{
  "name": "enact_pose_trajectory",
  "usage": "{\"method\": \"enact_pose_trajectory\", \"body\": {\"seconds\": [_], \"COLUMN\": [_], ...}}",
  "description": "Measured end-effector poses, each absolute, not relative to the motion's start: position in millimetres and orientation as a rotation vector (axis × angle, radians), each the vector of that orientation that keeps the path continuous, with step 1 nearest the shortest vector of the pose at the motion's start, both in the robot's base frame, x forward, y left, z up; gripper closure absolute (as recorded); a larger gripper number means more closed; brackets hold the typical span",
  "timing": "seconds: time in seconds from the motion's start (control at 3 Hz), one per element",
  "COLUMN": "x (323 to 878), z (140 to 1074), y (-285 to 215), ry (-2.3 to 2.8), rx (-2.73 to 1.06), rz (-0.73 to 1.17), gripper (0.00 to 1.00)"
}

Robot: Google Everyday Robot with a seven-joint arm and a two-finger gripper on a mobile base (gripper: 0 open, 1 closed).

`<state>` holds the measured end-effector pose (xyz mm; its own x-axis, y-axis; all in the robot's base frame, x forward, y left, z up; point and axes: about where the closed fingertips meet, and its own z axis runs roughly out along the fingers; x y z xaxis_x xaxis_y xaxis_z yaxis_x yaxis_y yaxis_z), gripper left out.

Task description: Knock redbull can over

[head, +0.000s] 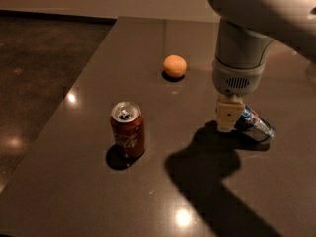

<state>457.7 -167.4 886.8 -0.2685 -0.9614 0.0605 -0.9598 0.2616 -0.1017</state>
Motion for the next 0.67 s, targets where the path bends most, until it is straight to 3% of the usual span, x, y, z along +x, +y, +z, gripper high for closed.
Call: {"method": "enact_pose_trajectory", "body": {"seconds": [0.33,0.67], "x": [453.3,453.4], "z": [880.5,880.5], "y": [-166.9,-166.9], "ry": [2.489,2.489], "rx": [-1.894,-1.894], "rz": [-0.172,-0.172], "gripper": [0.00,0.00]}}
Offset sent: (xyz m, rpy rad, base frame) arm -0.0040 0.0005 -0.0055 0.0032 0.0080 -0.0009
